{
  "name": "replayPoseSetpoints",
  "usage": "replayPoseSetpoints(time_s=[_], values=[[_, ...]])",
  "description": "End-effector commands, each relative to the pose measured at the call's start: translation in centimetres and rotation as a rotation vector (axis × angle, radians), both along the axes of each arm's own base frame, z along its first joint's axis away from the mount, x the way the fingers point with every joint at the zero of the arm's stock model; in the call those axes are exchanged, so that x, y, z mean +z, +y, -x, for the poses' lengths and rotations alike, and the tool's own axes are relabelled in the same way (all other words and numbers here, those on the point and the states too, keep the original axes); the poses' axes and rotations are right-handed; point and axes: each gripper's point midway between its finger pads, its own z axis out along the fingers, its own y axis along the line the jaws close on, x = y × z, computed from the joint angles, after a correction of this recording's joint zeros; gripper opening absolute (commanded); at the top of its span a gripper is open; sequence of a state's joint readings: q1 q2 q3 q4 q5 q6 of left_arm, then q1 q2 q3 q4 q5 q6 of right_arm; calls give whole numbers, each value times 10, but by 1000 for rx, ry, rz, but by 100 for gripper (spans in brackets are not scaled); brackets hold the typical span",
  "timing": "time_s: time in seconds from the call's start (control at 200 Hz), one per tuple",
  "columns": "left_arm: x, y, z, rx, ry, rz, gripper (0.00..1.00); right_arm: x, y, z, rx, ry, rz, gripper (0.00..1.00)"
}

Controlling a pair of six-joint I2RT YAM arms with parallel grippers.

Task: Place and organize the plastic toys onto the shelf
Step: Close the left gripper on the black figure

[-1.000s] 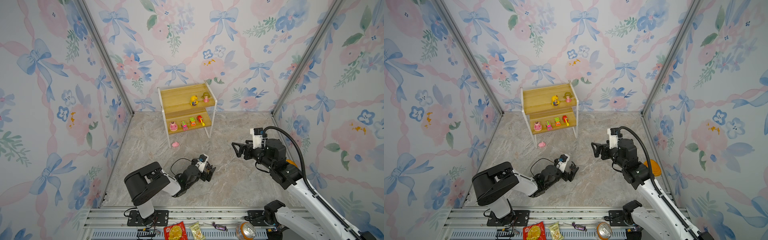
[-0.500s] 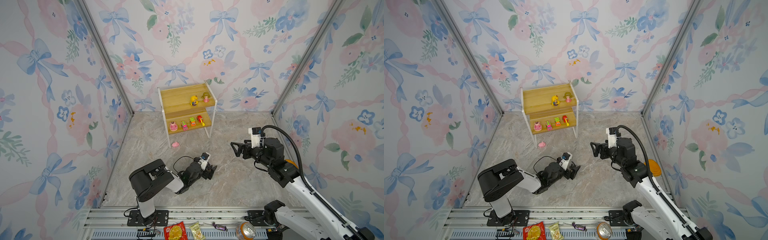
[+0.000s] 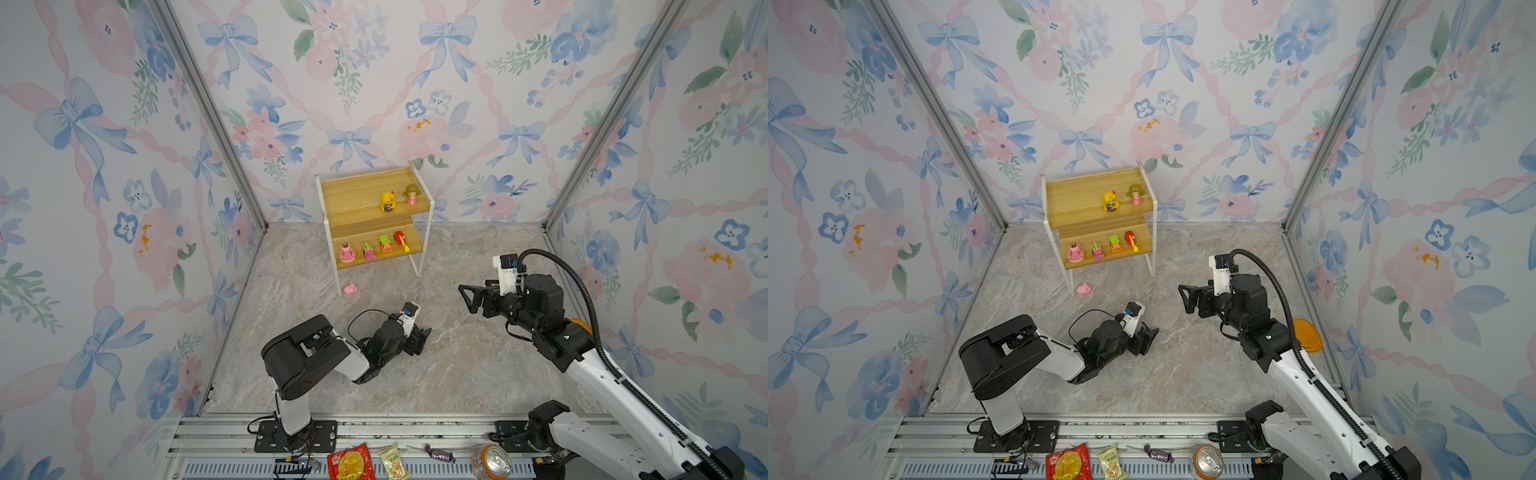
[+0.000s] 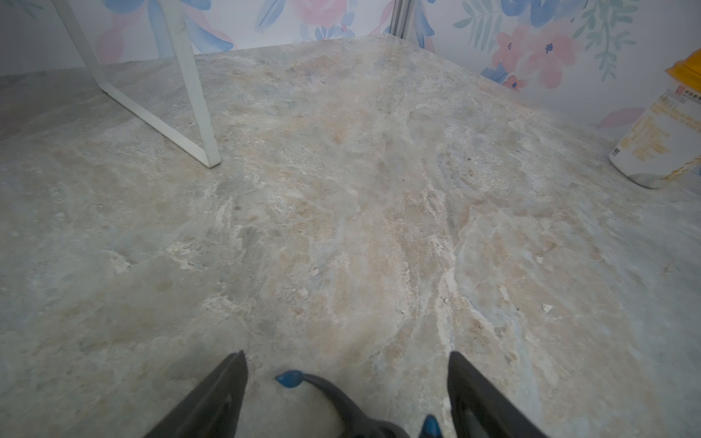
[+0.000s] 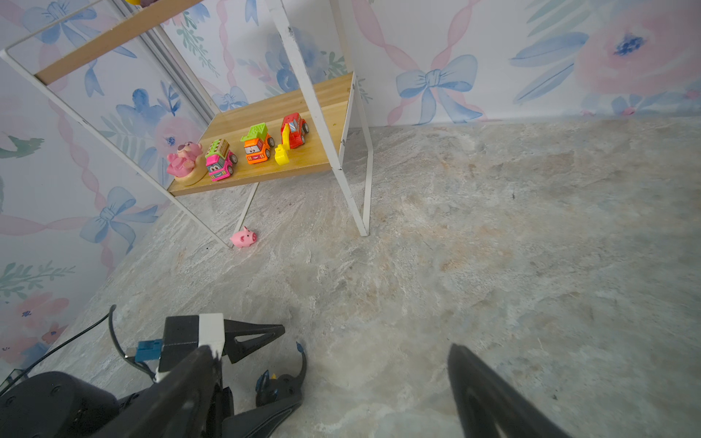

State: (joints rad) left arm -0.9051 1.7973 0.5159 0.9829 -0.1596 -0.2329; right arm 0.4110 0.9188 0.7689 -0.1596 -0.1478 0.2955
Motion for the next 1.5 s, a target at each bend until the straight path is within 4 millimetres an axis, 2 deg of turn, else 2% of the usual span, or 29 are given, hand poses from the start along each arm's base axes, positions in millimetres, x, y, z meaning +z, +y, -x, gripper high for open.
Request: replayPoseSetpoints(time_s=[0.0, 0.205, 0.515, 0.785, 0.975, 1.16, 1.495], values=[[-7, -2, -2, -2, 22, -10, 76, -4, -1, -3, 3, -7, 3, 97], [-3, -2, -1, -7, 16, -3, 67, -7, -1, -4, 3, 1, 3, 98], [11, 1, 0, -2, 13, 25, 64, -10, 0, -7, 5, 10, 0, 98], [34, 2, -9, 20, 7, 55, 62, -12, 0, -8, 3, 16, 2, 99], [26, 1, -10, 10, 35, 40, 62, -12, 1, -7, 9, 17, 1, 99], [23, 6, -7, 26, 56, 49, 73, -13, 1, -7, 9, 16, 3, 99], [1, 11, -4, 38, 105, 14, 73, -15, 2, -7, 15, 21, -1, 99]])
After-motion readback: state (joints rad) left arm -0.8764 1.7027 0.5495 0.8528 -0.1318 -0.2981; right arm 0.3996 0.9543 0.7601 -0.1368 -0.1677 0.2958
